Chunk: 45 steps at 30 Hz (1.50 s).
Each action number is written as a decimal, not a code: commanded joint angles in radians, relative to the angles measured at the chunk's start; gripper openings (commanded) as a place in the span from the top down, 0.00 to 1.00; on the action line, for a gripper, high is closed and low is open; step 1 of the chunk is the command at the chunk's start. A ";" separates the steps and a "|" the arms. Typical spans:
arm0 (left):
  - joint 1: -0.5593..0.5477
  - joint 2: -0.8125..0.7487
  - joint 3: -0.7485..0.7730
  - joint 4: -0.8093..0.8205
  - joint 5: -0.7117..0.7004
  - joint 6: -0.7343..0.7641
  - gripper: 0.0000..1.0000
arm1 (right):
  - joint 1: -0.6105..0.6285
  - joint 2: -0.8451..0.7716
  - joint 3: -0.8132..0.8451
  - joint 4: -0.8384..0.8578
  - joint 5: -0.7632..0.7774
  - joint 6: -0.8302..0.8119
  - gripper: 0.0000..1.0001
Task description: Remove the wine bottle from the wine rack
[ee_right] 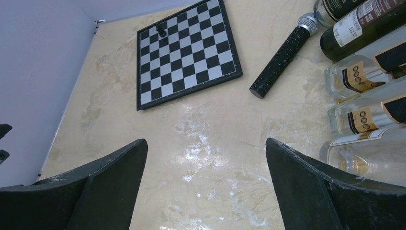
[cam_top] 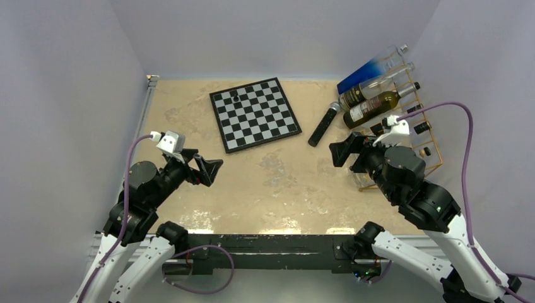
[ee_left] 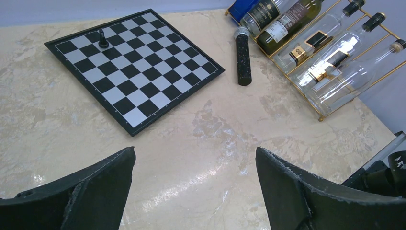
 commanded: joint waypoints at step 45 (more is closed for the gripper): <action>0.003 0.016 0.002 0.030 -0.007 -0.013 0.01 | -0.869 0.312 -0.045 -0.081 0.398 0.344 0.38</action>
